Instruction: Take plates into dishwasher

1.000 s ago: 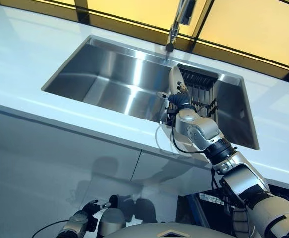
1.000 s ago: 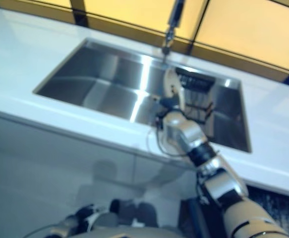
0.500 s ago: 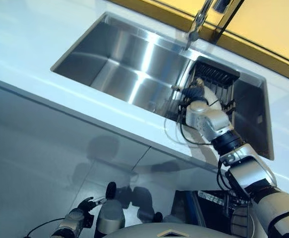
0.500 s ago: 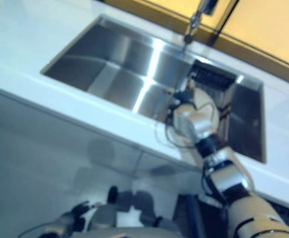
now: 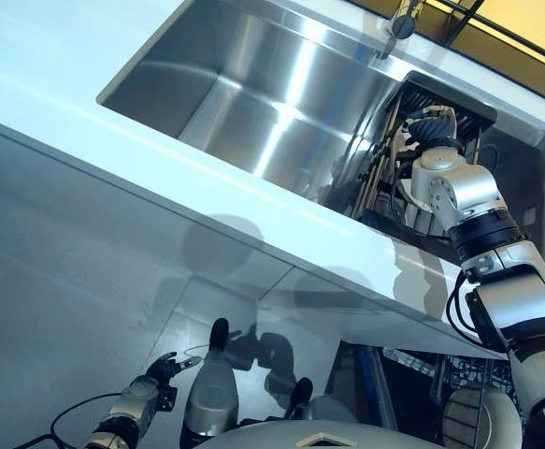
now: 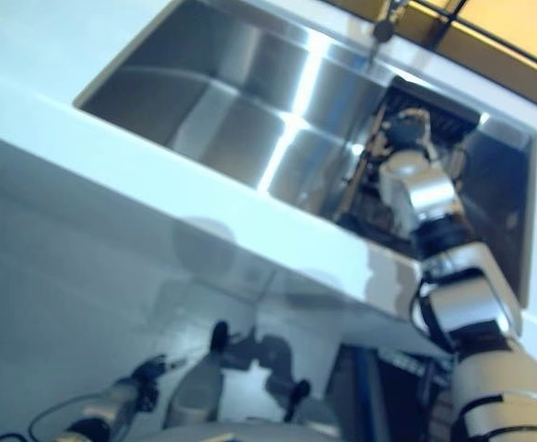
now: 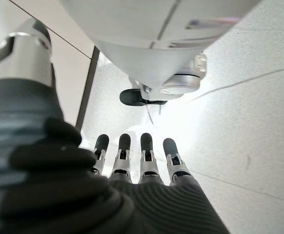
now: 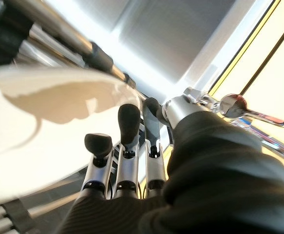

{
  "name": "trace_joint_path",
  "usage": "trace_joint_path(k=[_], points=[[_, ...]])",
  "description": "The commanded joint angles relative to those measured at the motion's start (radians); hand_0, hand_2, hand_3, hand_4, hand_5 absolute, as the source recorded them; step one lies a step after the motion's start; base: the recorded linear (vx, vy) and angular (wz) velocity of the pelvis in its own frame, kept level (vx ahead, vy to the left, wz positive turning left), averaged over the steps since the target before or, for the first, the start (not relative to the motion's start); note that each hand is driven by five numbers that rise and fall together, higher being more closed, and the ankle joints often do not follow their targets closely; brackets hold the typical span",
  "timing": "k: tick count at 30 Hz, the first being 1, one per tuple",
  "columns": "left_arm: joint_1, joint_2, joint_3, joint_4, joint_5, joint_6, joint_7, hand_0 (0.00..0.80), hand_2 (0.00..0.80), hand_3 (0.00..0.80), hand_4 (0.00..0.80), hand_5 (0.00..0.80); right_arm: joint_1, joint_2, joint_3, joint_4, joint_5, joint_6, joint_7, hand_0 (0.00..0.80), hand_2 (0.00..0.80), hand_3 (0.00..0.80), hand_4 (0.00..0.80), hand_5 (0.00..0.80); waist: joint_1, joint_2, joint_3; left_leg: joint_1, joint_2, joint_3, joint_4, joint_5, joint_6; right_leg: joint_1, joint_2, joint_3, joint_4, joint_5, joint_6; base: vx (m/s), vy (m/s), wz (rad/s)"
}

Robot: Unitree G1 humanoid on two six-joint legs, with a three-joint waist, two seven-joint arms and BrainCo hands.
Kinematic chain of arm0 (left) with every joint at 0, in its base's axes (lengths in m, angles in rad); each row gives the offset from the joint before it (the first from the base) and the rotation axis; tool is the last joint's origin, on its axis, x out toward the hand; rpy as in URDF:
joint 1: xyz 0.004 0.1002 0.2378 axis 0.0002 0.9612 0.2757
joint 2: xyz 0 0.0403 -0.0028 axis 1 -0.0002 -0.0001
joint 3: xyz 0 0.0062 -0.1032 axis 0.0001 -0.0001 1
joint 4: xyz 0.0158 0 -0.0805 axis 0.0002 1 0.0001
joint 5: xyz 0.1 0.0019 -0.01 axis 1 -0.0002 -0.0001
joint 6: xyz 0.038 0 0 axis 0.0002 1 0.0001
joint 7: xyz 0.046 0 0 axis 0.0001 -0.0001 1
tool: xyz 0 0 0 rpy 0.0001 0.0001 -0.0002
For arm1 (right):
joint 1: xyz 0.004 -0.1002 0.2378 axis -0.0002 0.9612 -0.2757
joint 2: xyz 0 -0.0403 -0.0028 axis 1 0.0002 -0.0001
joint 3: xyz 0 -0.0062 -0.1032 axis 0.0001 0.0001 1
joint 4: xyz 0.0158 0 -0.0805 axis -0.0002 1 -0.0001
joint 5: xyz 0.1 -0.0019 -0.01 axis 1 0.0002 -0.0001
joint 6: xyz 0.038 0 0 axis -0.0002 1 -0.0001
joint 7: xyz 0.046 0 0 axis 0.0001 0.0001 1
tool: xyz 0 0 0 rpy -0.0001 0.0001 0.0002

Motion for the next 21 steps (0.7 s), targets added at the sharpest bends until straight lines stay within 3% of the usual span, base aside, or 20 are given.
trace_joint_path(k=[1,3,4,5,6,13,21], points=[[0.005,-0.023,-0.056,0.010,0.040,0.009,-0.012,0.000,0.000,0.000,0.000,0.000,-0.014,-0.154,0.018,-0.065,-0.135,-0.061,0.081,0.800,0.800,0.800,0.800,0.800,0.012,0.048,-0.072,0.119,0.002,0.052,0.012,-0.171,0.012,-0.117,-0.057,0.030,0.022,0.072,0.065,0.000,0.000,0.00],[0.015,-0.026,-0.047,0.012,0.059,0.006,-0.019,0.000,0.000,0.000,0.000,0.000,0.026,-0.182,0.007,-0.100,-0.166,-0.073,0.120,0.800,0.800,0.800,0.800,0.800,-0.002,0.049,-0.084,0.135,0.002,0.058,0.011,-0.176,0.014,-0.111,-0.054,0.037,0.024,0.070,0.067,0.052,0.015,-0.06],[0.017,-0.025,-0.046,0.011,0.062,0.008,-0.022,0.000,0.000,0.000,0.000,0.000,0.039,-0.190,0.000,-0.113,-0.174,-0.073,0.133,0.703,0.703,0.703,0.703,0.703,-0.005,0.050,-0.087,0.139,0.003,0.060,0.011,-0.178,0.015,-0.110,-0.053,0.040,0.024,0.069,0.068,0.064,0.011,-0.07],[0.021,-0.025,-0.043,0.009,0.068,0.012,-0.025,0.000,0.000,0.000,0.000,0.000,0.064,-0.203,-0.011,-0.131,-0.194,-0.078,0.156,0.082,0.082,0.082,0.082,0.082,-0.012,0.050,-0.092,0.145,0.002,0.064,0.010,-0.181,0.016,-0.108,-0.052,0.045,0.025,0.068,0.070,0.031,-0.005,-0.13],[0.024,-0.025,-0.039,0.013,0.068,0.012,-0.027,0.000,0.000,0.000,0.000,0.000,0.089,-0.212,-0.019,-0.150,-0.211,-0.093,0.180,0.000,0.000,0.000,0.000,0.000,-0.020,0.051,-0.096,0.150,0.001,0.066,0.010,-0.184,0.018,-0.107,-0.050,0.051,0.025,0.067,0.072,0.025,-0.014,-0.19],[0.033,-0.015,-0.011,0.018,0.101,0.007,-0.045,0.000,0.000,0.000,0.000,0.000,0.191,-0.264,-0.014,-0.219,-0.423,-0.200,0.322,0.000,0.000,0.000,0.000,0.000,-0.040,0.049,-0.105,0.161,0.001,0.081,0.011,-0.191,0.023,-0.103,-0.043,0.062,0.020,0.065,0.083,-0.001,-0.022,-0.18],[0.037,-0.009,-0.002,0.000,0.106,0.005,-0.041,0.000,0.000,0.000,0.000,0.000,0.233,-0.296,0.038,-0.197,-0.609,-0.237,0.420,0.000,0.000,0.000,0.000,0.000,-0.040,0.044,-0.096,0.146,0.001,0.082,0.014,-0.190,0.029,-0.113,-0.036,0.063,0.020,0.064,0.089,-0.019,-0.026,-0.09]])
